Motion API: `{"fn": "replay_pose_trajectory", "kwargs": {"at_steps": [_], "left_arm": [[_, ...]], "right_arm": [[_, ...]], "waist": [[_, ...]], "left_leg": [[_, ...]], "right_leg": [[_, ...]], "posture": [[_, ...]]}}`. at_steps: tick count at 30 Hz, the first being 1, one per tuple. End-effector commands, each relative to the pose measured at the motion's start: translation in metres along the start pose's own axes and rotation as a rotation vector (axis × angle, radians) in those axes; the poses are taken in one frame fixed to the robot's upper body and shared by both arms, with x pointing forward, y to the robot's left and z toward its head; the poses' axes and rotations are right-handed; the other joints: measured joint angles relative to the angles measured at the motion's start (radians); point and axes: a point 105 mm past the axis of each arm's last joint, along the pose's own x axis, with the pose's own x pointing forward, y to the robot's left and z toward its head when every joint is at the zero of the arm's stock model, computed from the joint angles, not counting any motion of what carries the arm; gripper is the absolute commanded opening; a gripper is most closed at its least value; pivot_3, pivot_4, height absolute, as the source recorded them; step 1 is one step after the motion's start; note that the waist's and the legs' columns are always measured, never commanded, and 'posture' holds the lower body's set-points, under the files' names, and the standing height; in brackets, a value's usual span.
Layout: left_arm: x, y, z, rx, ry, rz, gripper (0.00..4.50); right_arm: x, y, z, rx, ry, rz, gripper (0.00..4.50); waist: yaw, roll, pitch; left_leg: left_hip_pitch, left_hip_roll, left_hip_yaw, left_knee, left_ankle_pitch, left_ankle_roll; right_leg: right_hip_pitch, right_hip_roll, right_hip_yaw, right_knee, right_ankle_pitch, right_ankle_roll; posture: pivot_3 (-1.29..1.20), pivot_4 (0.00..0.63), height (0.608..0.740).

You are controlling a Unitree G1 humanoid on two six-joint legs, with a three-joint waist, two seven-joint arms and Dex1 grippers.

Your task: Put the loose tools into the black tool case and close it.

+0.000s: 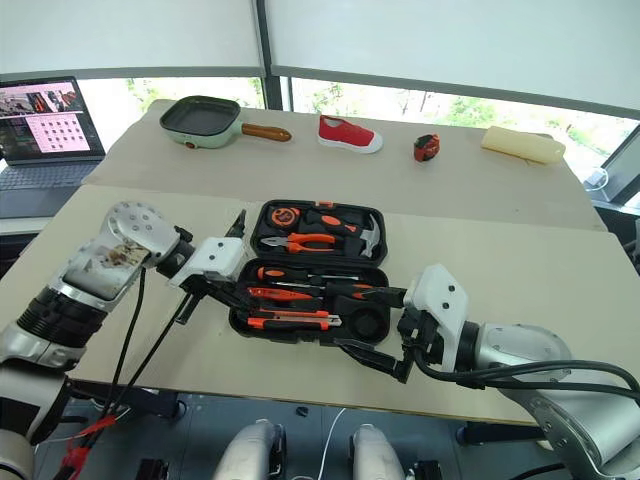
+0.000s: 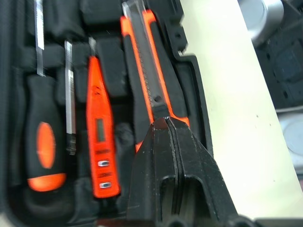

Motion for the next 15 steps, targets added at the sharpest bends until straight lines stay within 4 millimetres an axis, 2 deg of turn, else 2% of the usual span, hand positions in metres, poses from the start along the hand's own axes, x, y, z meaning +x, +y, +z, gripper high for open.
{"fn": "replay_pose_trajectory", "kwargs": {"at_steps": [1, 7, 15], "left_arm": [[0.005, -0.001, 0.003, 0.056, 0.036, -0.002, 0.04], [0.018, -0.004, -0.007, 0.065, 0.081, -0.018, 0.04], [0.022, -0.01, -0.02, 0.037, 0.084, -0.019, 0.04]], "right_arm": [[0.0, 0.0, 0.008, -0.034, -0.028, -0.007, 4.5], [0.001, 0.001, 0.008, -0.029, -0.031, -0.007, 4.5], [0.001, 0.001, 0.009, -0.024, -0.035, -0.008, 4.5]], "waist": [[0.0, 0.0, 0.0], [0.002, 0.0, 0.0], [0.002, 0.0, 0.0]], "left_leg": [[0.0, 0.0, 0.0, 0.0, 0.0, 0.0], [0.0, 0.0, 0.0, 0.0, 0.0, 0.0], [0.001, 0.0, 0.0, 0.0, 0.0, 0.0]], "right_leg": [[0.0, 0.0, 0.0, 0.0, 0.0, 0.0], [0.0, 0.0, 0.0, 0.0, 0.0, 0.0], [0.001, 0.0, 0.0, 0.0, 0.0, 0.0]], "posture": [[0.0, 0.15, 0.74], [0.0, 0.15, 0.74], [0.0, 0.15, 0.74]]}}
